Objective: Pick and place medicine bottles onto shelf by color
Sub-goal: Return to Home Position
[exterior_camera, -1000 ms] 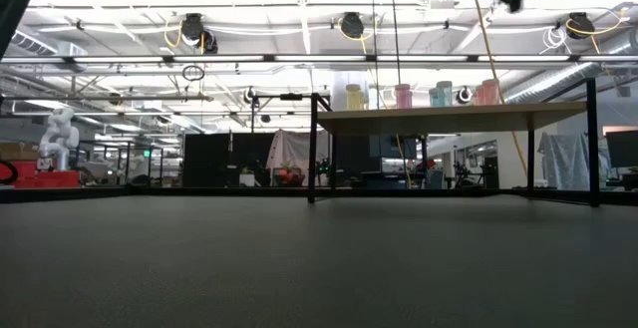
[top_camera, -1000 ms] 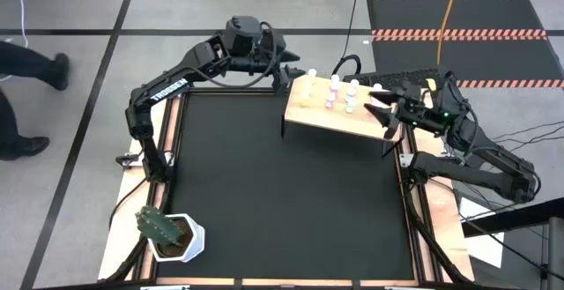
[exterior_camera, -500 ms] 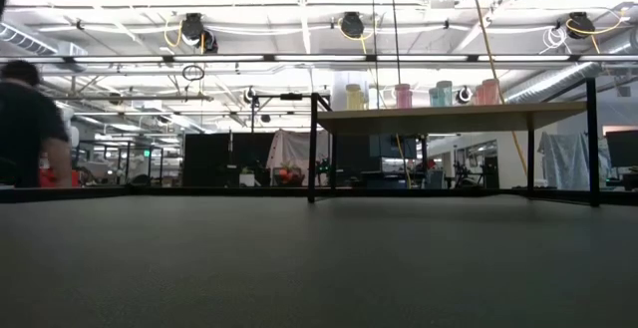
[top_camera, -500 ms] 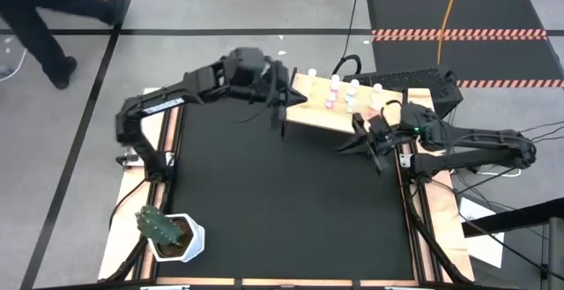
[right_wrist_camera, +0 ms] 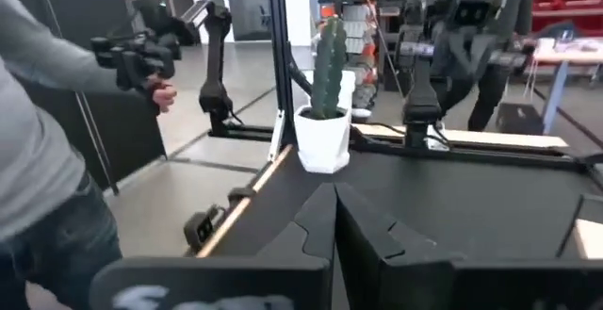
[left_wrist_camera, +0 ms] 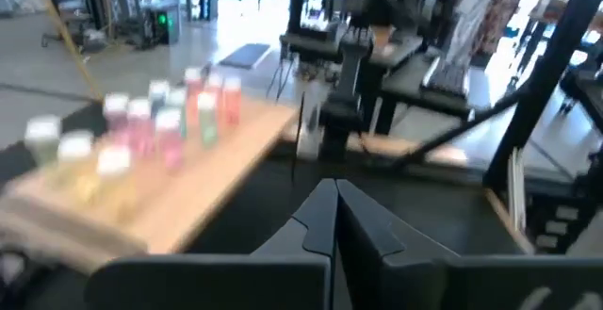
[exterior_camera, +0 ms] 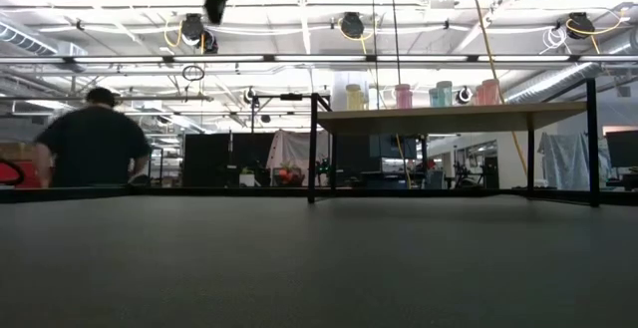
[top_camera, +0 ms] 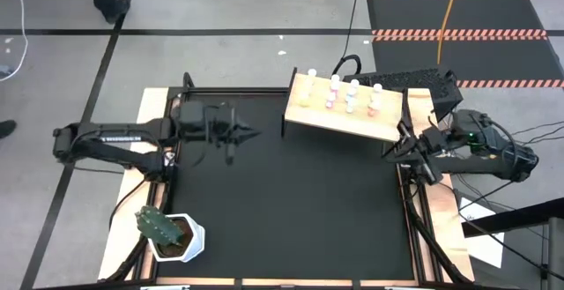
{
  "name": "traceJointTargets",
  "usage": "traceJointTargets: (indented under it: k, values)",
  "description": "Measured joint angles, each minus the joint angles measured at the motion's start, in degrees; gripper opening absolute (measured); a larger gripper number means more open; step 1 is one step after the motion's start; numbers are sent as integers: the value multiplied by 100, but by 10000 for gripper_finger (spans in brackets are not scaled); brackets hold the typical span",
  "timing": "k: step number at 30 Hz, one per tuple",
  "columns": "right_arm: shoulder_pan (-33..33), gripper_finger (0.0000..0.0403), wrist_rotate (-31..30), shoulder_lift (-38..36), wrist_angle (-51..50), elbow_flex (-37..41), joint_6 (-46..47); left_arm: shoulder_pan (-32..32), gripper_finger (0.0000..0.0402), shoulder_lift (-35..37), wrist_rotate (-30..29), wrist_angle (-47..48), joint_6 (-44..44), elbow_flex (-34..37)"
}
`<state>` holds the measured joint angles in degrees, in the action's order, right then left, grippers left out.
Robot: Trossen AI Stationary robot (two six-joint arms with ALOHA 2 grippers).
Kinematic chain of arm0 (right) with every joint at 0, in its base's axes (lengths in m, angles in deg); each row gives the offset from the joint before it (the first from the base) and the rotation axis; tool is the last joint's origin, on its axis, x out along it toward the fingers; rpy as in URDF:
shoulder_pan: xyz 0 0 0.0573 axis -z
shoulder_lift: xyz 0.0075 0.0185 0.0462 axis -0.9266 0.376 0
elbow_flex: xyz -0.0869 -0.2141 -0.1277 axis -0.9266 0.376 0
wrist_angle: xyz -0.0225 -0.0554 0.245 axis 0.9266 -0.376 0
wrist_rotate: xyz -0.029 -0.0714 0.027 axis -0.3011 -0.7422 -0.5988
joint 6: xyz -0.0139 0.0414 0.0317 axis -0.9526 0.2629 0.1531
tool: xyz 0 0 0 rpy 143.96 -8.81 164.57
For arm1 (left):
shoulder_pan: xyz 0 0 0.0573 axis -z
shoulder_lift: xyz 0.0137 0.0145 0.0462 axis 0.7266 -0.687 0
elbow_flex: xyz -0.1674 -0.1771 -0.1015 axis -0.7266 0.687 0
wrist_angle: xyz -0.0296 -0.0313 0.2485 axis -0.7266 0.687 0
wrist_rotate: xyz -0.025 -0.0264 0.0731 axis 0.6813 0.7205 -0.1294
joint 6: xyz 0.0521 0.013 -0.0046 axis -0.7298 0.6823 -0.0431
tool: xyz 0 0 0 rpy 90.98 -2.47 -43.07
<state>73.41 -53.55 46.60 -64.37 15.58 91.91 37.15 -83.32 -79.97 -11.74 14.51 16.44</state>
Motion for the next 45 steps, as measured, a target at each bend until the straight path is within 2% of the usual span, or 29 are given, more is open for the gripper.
traceJointTargets:
  k: [4, 10, 14, 18, 21, 25, 30, 39, 42, 45]
  values:
    - [0, 1, -230, -323, -525, 2, -541, 58, 3, 683, -17, -467, 115, 1201]
    - [4, 1, -1310, -775, -682, 21, -1029, 52, 9, 1451, -74, -731, 89, 2309]
    - [4, 0, -1339, -1198, -117, 448, -641, 50, 3, 2155, -77, -1063, -86, 3001]
    - [4, 0, -1220, -1568, 1072, 1439, 104, 38, 15, 2718, -166, -1476, -97, 3633]
    - [4, 0, -1084, -1707, 1631, 2124, 250, 39, 20, 2948, -163, -1522, 151, 3993]
    - [2, 0, -1014, -1746, 2073, 2759, 323, 37, 17, 3113, -166, -1592, 299, 4227]
    - [2, 0, -865, -1747, 2977, 3431, 565, 37, 3, 3306, -166, -1598, -172, 4272]
    - [0, 0, -858, -1743, 4169, 4309, 1026, 37, 24, 3656, -166, -1139, -647, 4292]
    - [0, 0, -720, -1754, 4283, 4431, 1086, 31, 18, 3726, -166, -1501, -676, 4634]
    - [0, 0, -717, -1746, 4075, 4433, 975, -26, 7, 3742, -159, -1384, -611, 4644]
